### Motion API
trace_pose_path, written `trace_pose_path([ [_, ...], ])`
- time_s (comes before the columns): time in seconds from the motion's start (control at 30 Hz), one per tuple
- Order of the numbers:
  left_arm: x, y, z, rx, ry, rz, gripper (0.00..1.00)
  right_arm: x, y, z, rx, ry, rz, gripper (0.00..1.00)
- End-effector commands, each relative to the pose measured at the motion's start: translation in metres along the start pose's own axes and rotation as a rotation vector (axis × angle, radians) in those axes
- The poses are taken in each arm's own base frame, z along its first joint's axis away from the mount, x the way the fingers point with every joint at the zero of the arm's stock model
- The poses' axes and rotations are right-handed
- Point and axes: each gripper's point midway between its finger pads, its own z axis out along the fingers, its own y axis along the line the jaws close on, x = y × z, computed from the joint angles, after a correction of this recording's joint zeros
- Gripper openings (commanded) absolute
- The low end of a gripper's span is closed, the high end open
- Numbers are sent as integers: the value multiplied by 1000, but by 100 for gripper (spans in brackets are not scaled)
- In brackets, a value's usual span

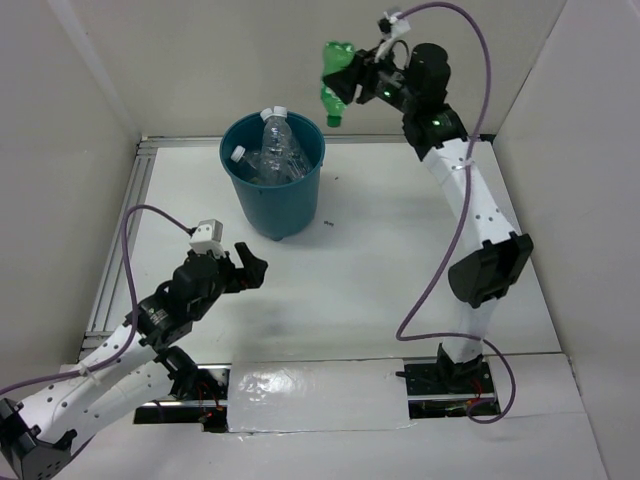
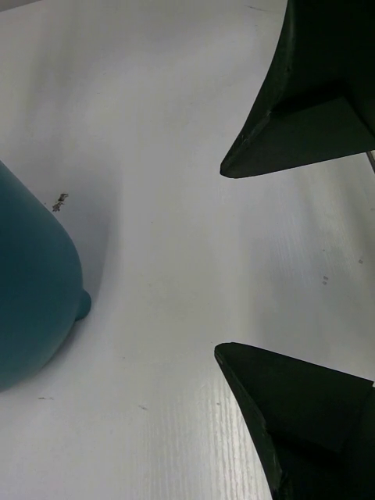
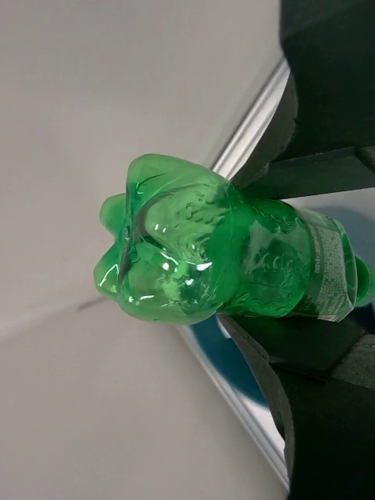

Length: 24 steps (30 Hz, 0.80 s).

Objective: Put the plastic bottles in the bin

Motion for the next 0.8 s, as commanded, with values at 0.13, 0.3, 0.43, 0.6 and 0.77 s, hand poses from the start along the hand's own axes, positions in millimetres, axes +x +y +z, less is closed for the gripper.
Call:
trace_pose_path([
  [0.13, -2, -7, -4, 48, -37, -59, 99, 51, 60, 70, -157, 61, -42, 14],
  [0.3, 4, -5, -7, 59, -37, -69, 99, 81, 56, 76, -136, 118, -37, 28],
  [0.43, 4, -4, -8, 60, -38, -69, 99, 96, 54, 71, -131, 164, -38, 71],
  [0.6, 8, -12, -1, 81, -18, -58, 99, 82, 62, 50, -159, 183, -57, 100],
  [0.77, 1, -23, 7, 104, -17, -12, 99, 38, 56, 25, -131, 136, -100, 100],
])
